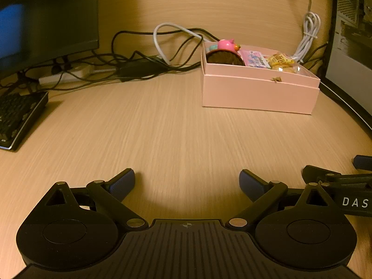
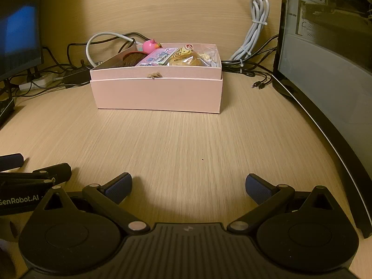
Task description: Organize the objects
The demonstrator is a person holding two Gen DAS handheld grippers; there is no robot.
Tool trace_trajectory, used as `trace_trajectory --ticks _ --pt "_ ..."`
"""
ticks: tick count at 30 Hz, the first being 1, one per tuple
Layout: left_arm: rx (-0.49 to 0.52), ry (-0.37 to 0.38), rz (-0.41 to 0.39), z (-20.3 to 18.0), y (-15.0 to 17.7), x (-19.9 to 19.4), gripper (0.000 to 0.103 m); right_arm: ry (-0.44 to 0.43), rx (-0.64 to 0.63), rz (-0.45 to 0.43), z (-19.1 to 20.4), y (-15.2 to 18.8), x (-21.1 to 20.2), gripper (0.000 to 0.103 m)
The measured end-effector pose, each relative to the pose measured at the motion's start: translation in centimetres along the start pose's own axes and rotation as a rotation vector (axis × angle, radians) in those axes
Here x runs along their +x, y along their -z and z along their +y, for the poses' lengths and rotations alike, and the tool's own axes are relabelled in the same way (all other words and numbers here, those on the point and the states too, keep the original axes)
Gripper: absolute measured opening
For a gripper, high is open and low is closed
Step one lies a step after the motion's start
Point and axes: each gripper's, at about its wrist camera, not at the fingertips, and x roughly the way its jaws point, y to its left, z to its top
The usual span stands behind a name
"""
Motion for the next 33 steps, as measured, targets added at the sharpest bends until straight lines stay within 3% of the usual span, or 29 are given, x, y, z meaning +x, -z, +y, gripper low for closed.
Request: trace_trajectory --ticks 33 --pt "-0.006 0.005 -0.003 0.09 -0.04 -0.24 0.098 0.000 0.000 0.000 0.08 0.05 0.08 0.103"
